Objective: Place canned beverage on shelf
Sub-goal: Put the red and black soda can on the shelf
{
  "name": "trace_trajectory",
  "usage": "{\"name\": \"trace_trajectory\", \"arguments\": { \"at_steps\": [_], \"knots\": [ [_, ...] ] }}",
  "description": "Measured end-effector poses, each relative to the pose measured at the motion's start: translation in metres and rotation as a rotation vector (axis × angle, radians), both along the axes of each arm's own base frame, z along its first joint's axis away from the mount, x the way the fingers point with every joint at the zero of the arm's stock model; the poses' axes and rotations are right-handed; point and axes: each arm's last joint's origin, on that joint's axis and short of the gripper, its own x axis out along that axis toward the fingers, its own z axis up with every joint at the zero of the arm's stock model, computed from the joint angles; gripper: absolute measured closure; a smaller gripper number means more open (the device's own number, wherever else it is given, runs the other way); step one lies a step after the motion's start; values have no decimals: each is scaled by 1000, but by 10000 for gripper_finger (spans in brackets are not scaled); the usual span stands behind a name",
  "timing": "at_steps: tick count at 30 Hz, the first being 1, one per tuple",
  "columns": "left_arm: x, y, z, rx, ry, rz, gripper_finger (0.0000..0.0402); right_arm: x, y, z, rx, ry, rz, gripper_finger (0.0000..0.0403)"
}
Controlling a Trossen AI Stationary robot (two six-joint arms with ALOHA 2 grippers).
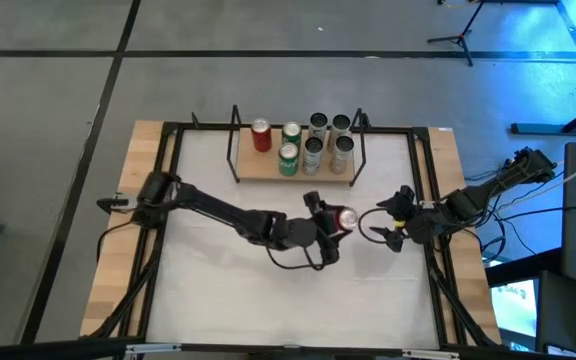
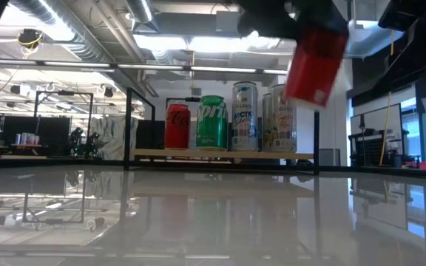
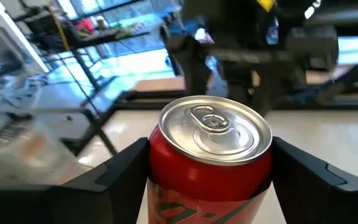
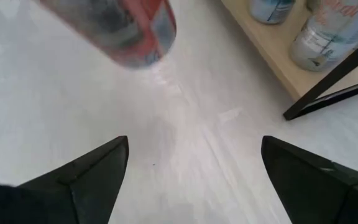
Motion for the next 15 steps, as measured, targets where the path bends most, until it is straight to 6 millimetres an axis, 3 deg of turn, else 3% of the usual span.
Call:
{"name": "trace_trajectory", "arguments": {
  "at_steps": [8,13,15],
  "knots": [
    [-40,-13,48,103,68,126,135,0,0,1,-9,-12,-10,40],
    [-79,-17,77,151,123,256,135,0,0,0,-10,-11,-11,40],
    [-99,-12,80,124,169,330,135,0,0,0,-10,-11,-11,40]
  ]
}}
